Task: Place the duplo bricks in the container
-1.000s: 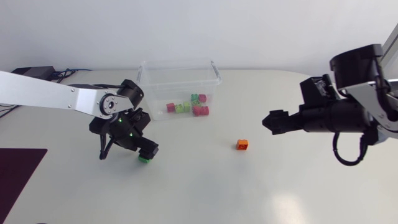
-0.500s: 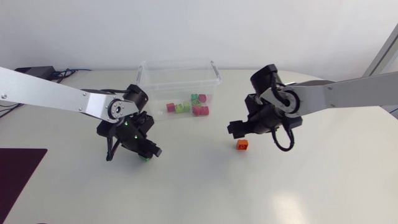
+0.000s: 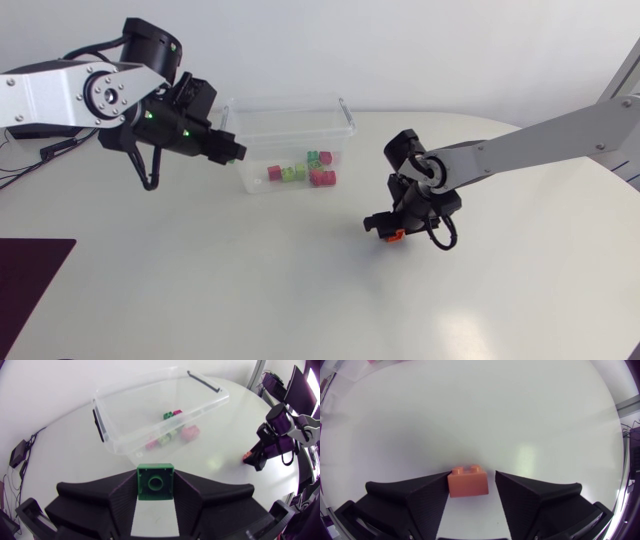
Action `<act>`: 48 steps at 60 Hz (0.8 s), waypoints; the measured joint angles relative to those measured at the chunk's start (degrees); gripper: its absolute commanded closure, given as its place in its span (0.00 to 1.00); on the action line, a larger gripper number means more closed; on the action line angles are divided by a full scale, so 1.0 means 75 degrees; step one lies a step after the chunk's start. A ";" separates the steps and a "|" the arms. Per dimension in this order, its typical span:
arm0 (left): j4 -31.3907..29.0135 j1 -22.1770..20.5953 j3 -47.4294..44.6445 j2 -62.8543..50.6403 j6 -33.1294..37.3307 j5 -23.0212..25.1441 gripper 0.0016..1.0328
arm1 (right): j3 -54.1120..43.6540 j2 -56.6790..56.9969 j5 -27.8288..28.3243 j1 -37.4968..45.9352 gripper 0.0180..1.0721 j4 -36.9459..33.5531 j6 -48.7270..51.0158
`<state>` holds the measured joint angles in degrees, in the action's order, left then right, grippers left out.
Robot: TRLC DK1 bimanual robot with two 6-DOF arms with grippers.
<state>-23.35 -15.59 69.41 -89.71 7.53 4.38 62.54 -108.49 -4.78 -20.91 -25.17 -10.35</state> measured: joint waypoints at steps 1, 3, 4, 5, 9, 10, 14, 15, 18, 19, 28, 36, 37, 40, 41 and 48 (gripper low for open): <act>0.0085 0.0000 0.0020 0.0000 0.0000 0.0015 0.79 | 0.0000 -0.0009 0.0000 0.0000 0.66 0.0009 0.0003; 0.0254 0.0000 0.0055 0.0000 -0.0006 0.0035 0.79 | 0.0000 -0.0017 0.0000 0.0000 0.70 0.0009 0.0003; 0.0364 0.0000 0.0061 -0.0003 -0.0026 0.0044 0.79 | 0.0000 -0.0017 0.0000 0.0000 0.71 0.0009 0.0003; 0.0446 0.0000 0.0070 -0.0003 -0.0032 0.0047 0.79 | 0.0000 -0.0017 0.0000 0.0000 0.72 0.0009 0.0003; 0.0793 -0.0015 0.0131 -0.0026 -0.0114 0.0111 0.78 | -0.0009 0.0015 0.0000 -0.0003 0.75 0.0009 0.0009; 0.0866 -0.0015 0.0175 -0.0047 -0.0149 0.0137 0.78 | -0.0023 0.0035 -0.0003 -0.0009 0.76 0.0012 0.0012; 0.1008 -0.0015 0.0493 -0.0268 -0.0221 0.0160 0.76 | -0.0111 0.0239 -0.0006 -0.0038 0.77 -0.0041 0.0070; 0.1029 -0.0015 0.0597 -0.0344 -0.0233 0.0163 0.76 | -0.0122 0.0312 -0.0006 -0.0050 0.77 -0.0067 0.0070; 0.1119 -0.0015 0.0997 -0.0676 -0.0280 0.0181 0.75 | -0.0134 0.0632 -0.0009 -0.0082 0.77 -0.0187 0.0163; 0.1139 -0.0015 0.1139 -0.0801 -0.0297 0.0181 0.74 | -0.0134 0.0764 -0.0009 -0.0102 0.77 -0.0216 0.0189; 0.1169 -0.0012 0.2148 -0.1833 -0.0434 0.0178 0.47 | 0.0076 0.1763 -0.0035 -0.0198 0.77 -0.0691 0.0268; 0.1084 0.0032 0.2798 -0.2608 -0.0493 0.0181 0.03 | 0.0702 0.2232 -0.0029 -0.0341 0.77 -0.1023 0.0309; 0.1072 0.0047 0.2850 -0.2675 -0.0493 0.0181 0.03 | 0.0819 0.2264 -0.0029 -0.0367 0.77 -0.1049 0.0356; 0.0982 0.0099 0.2943 -0.2821 -0.0519 0.0178 0.03 | 0.1163 0.2320 -0.0029 -0.0408 0.77 -0.1061 0.0370; 0.0912 0.0128 0.2952 -0.2853 -0.0522 0.0181 0.03 | 0.1265 0.2323 -0.0023 -0.0414 0.77 -0.1064 0.0391; 0.0356 0.0347 0.2975 -0.2859 -0.0525 0.0181 0.03 | 0.2031 0.2323 -0.0023 -0.0510 0.77 -0.1017 0.0449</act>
<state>-20.69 -12.99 91.72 -111.15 3.60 5.74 77.78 -91.07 -4.95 -24.73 -32.80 -6.98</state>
